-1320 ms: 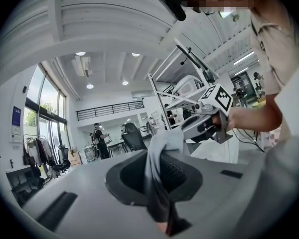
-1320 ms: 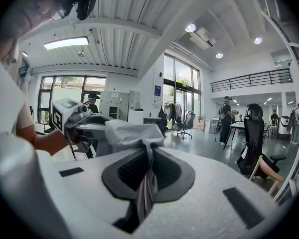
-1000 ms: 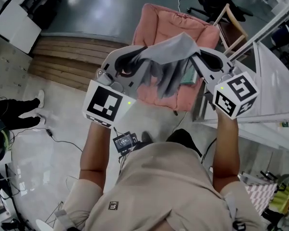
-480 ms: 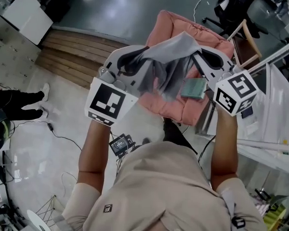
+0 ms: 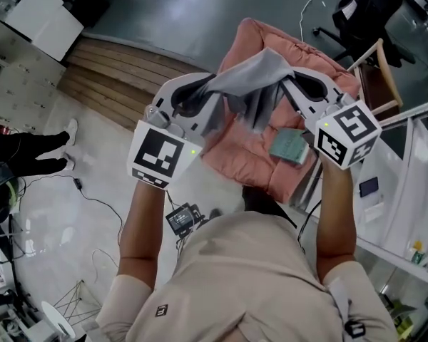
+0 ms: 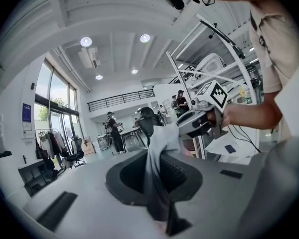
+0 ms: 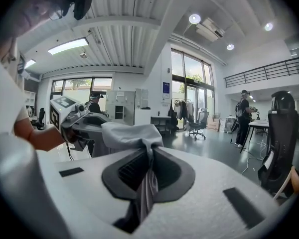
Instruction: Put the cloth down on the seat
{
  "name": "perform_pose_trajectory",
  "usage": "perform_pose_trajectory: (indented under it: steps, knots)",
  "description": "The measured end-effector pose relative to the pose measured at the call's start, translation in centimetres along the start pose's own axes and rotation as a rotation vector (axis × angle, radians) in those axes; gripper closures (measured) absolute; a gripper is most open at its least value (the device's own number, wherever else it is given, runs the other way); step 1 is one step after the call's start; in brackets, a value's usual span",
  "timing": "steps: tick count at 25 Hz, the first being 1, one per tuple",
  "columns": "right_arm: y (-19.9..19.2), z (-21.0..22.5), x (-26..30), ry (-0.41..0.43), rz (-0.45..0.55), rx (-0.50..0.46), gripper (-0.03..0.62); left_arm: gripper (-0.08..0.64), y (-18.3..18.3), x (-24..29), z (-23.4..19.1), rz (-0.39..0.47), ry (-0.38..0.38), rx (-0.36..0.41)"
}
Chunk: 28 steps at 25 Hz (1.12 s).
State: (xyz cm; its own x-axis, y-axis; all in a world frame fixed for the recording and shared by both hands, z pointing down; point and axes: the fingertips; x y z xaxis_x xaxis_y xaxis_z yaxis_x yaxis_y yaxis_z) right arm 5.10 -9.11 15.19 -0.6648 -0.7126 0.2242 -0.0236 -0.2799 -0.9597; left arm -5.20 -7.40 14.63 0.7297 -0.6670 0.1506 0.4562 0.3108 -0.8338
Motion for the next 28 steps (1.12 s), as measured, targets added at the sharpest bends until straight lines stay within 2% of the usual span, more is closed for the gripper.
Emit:
perform_pose_trajectory:
  steps: [14, 28]
  knots:
    - [-2.2, 7.7, 7.4, 0.037, -0.064, 0.055, 0.584, 0.517, -7.2, 7.6, -3.3, -0.102, 0.009, -0.092]
    - [-8.3, 13.0, 14.6, 0.085, -0.164, 0.129, 0.584, 0.517, -16.9, 12.9, -4.1, -0.226, 0.001, -0.182]
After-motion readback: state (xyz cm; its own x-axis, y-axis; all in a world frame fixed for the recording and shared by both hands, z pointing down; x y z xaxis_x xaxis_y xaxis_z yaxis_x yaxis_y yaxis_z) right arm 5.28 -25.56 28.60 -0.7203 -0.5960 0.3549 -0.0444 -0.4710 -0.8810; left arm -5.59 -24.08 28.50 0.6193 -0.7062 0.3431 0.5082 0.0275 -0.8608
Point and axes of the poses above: the fingertips, and each gripper's own axes: x forward along the fingers, z to its right, y out of its top, and after that the axes turned 13 degrees about x, right-handed
